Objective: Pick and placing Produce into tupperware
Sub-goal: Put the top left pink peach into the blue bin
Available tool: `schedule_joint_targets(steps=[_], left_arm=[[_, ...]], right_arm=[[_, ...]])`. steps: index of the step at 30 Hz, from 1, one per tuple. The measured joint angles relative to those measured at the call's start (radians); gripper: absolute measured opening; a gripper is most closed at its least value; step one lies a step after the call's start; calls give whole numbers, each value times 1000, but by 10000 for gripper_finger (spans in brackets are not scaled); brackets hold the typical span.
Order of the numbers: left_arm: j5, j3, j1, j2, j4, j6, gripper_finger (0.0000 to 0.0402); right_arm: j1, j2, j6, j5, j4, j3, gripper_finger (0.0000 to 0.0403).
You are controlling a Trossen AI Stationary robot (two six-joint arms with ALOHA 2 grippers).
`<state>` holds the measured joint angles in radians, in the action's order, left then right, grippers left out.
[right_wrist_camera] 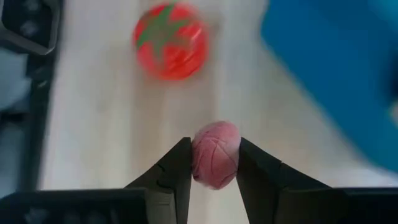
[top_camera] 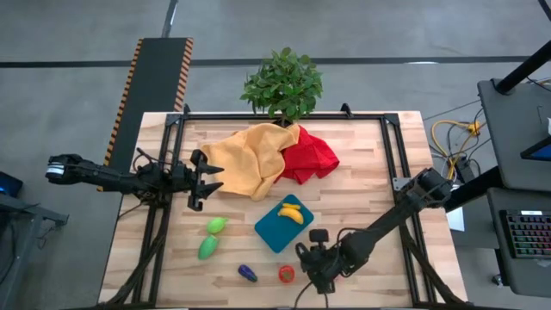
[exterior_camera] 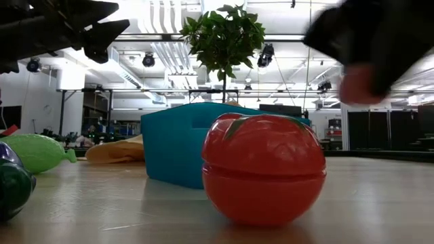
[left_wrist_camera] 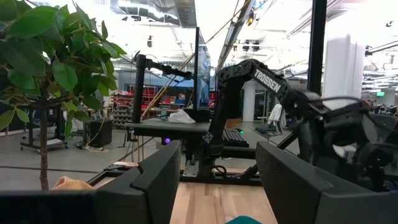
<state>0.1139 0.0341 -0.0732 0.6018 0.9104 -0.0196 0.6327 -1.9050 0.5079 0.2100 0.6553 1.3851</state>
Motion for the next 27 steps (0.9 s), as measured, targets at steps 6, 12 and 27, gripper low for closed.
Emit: schedule_joint_targets(steps=[6, 12, 27], left_arm=[[0, 0, 0, 0, 0, 0, 196], [0, 0, 0, 0, -2, 0, 196], [0, 0, 0, 0, -7, -2, 196]], right_arm=[[-51, 7, -168, 165, 113, 113, 101], [-141, 20, -285, 169, 125, 139, 101], [-413, 21, -411, 47, 151, 121, 101]])
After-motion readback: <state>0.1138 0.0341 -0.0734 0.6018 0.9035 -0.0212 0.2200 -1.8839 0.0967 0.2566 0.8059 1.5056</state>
